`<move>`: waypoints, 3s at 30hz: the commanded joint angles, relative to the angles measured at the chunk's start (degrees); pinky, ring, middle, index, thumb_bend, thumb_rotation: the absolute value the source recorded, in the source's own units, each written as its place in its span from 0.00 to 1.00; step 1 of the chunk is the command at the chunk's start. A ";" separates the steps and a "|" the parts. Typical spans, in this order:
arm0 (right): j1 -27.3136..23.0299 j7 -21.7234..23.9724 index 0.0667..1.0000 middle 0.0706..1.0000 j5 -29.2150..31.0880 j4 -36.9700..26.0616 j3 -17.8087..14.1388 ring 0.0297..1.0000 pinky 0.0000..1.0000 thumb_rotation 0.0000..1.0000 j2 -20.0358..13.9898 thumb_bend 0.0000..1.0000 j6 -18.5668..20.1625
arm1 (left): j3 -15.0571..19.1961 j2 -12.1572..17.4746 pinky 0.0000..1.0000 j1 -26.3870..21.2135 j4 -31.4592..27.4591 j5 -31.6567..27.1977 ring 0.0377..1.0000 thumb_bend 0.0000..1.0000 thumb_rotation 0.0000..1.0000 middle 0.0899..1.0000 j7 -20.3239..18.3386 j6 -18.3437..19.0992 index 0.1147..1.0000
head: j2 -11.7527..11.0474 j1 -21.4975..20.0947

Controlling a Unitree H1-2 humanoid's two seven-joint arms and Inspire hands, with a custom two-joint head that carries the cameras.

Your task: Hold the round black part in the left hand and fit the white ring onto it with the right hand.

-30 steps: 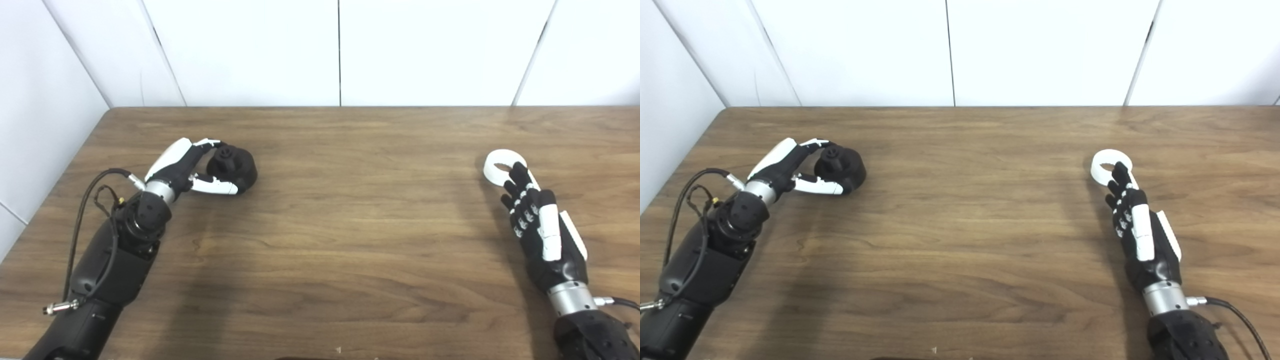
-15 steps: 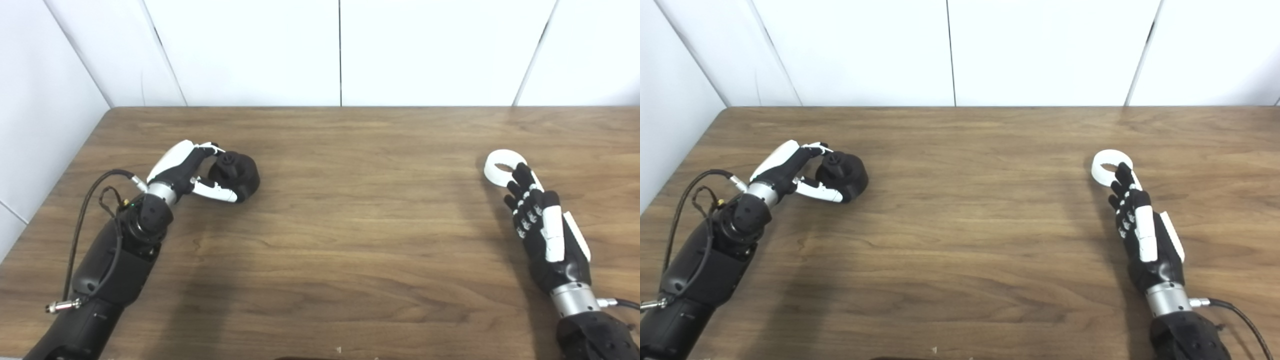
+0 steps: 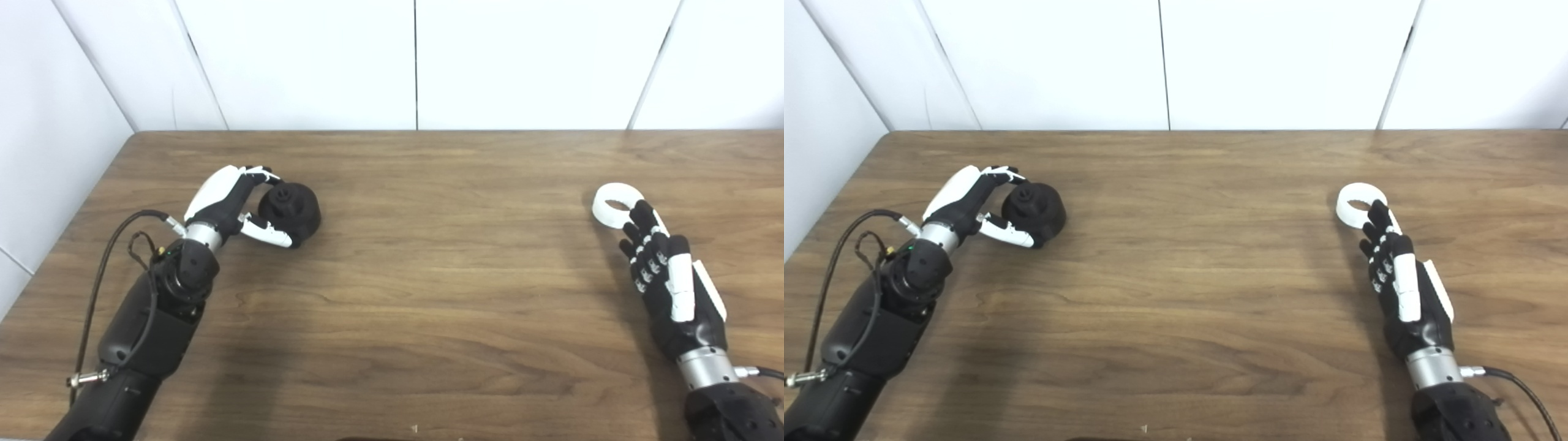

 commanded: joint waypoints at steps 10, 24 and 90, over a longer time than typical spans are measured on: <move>-1.57 -0.08 1.00 1.00 0.12 -2.25 0.20 1.00 1.00 1.00 -0.01 0.67 -0.47 | -0.37 -1.05 0.92 1.86 -8.55 -0.26 1.00 0.87 0.18 0.92 -2.42 0.68 0.63 | 0.92 -0.73; -1.88 -0.93 1.00 1.00 -0.97 -3.26 1.19 1.00 1.00 1.00 0.80 0.69 1.53 | -3.65 -4.74 0.93 7.43 -19.90 0.27 1.00 0.86 0.20 0.94 -7.45 3.21 0.62 | 1.69 -1.38; -5.29 -4.56 0.92 0.93 -10.37 -5.03 1.54 0.96 0.92 0.75 0.75 0.62 -0.95 | -13.92 -13.32 0.93 17.95 -29.63 13.37 1.00 0.90 0.24 0.94 -8.58 -7.58 0.63 | 3.90 -5.00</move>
